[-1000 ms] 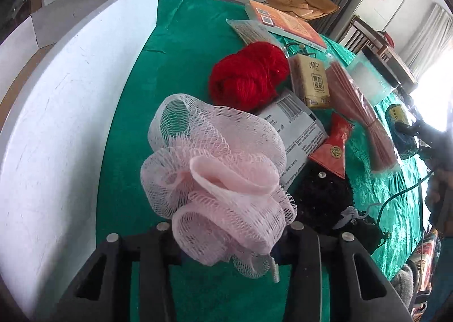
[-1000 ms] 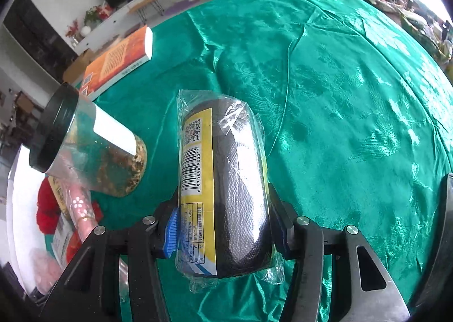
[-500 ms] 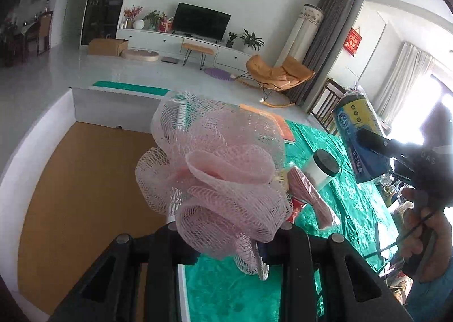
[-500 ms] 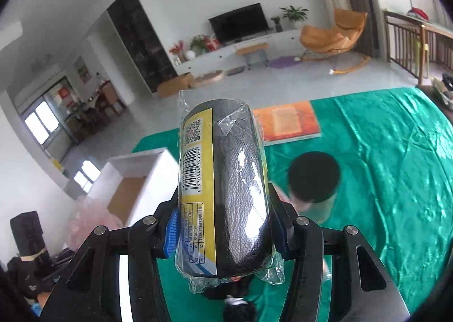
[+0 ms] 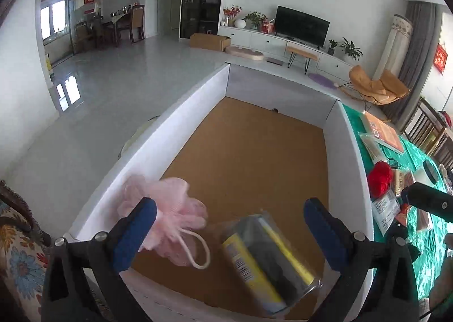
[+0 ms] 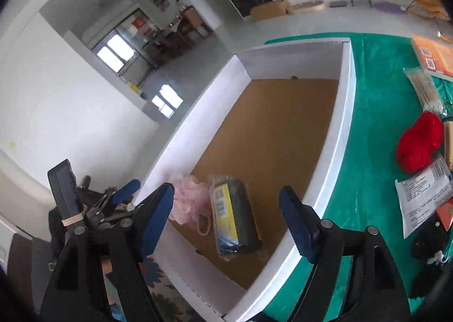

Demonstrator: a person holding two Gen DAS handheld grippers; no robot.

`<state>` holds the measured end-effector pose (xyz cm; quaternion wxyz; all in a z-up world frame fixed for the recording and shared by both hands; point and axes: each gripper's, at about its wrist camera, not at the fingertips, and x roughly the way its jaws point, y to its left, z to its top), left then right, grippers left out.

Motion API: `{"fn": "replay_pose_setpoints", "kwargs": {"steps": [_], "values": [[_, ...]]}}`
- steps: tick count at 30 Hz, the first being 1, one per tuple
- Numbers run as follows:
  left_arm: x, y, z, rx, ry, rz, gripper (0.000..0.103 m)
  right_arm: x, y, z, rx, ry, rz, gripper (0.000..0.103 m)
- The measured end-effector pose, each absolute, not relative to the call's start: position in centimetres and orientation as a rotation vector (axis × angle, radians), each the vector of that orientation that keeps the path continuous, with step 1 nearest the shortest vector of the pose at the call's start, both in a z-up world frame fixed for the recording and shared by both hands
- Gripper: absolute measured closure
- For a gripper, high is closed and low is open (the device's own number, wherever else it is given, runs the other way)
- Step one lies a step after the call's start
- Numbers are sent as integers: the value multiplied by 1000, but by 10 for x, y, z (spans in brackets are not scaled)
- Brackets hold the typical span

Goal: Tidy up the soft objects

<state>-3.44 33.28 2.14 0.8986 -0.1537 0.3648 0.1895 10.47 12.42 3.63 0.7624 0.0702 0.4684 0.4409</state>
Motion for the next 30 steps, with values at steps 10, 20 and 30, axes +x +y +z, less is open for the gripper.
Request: {"fn": "replay_pose_setpoints", "kwargs": {"steps": [10, 20, 30], "values": [[11, 173, 31, -270, 732, -115, 0, 104, -48, -10, 28, 765, 390, 23], [41, 58, -73, -181, 998, -192, 0, 106, -210, -69, 190, 811, -54, 23], [86, 63, -96, -144, 946, -85, 0, 104, -216, -86, 262, 882, -58, 20]]}}
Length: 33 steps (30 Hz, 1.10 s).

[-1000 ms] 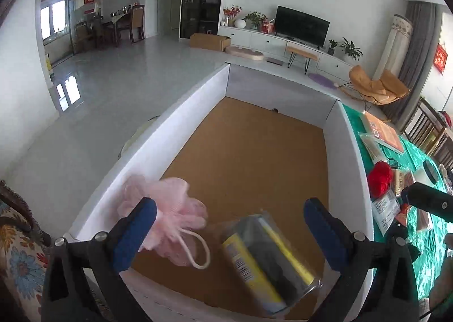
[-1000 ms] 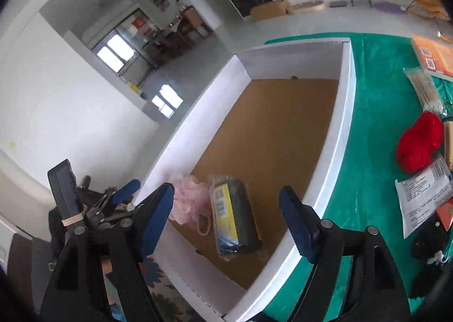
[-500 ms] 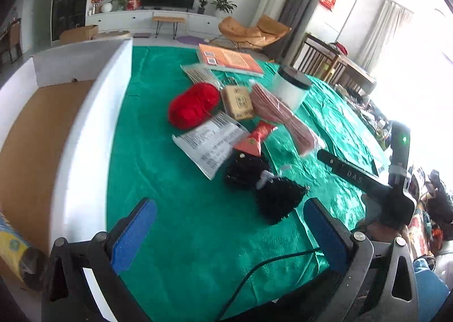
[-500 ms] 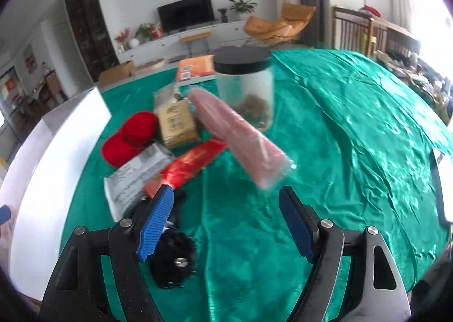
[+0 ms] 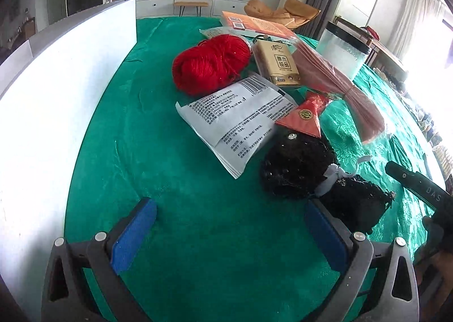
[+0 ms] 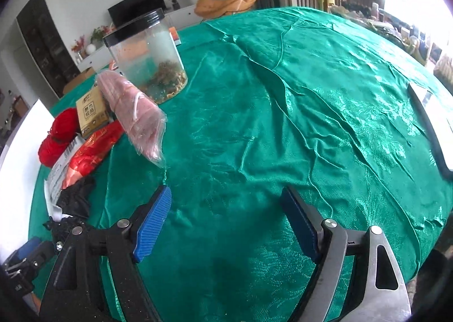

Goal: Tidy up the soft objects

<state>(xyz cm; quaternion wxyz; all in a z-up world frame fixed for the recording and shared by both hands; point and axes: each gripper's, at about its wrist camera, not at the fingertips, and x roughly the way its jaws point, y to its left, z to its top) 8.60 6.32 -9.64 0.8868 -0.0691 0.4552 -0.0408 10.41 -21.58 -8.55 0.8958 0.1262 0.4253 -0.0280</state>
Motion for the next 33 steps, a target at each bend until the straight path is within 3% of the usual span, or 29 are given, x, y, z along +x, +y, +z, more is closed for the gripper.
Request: {"fn": "replay_pose_setpoints", "kwargs": {"steps": [9, 33], "values": [[94, 53, -103, 8, 953, -40, 0, 107, -217, -91, 263, 875, -64, 20], [94, 54, -103, 7, 949, -40, 0, 106, -216, -90, 262, 874, -67, 19]]}}
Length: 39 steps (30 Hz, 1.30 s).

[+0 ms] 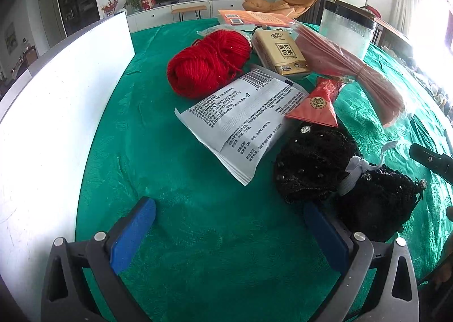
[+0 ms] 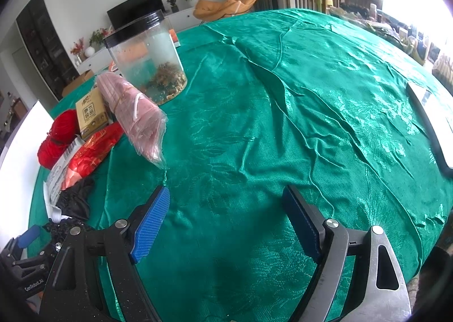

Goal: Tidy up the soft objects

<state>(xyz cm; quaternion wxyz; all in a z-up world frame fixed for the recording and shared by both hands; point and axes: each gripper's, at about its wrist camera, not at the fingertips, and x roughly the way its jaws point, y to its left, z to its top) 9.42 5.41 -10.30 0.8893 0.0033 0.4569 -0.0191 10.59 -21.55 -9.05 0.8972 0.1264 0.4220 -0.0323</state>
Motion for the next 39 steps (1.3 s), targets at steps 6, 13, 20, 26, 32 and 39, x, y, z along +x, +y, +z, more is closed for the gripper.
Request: {"fn": "replay_pose_setpoints", "kwargs": {"steps": [6, 13, 20, 26, 32, 39], "values": [[94, 54, -103, 7, 949, -40, 0, 105, -213, -90, 248, 877, -72, 19], [94, 54, -103, 7, 949, -40, 0, 107, -209, -90, 218, 885, -83, 19], [94, 54, -103, 7, 949, -39, 0, 106, -208, -90, 214, 886, -84, 19], [94, 54, -103, 7, 948, -39, 0, 106, -208, -91, 215, 885, -83, 19], [94, 54, -103, 7, 948, -39, 0, 106, -208, -91, 214, 885, -84, 19], [94, 54, -103, 7, 948, -39, 0, 106, -208, -91, 214, 885, -84, 19]]}}
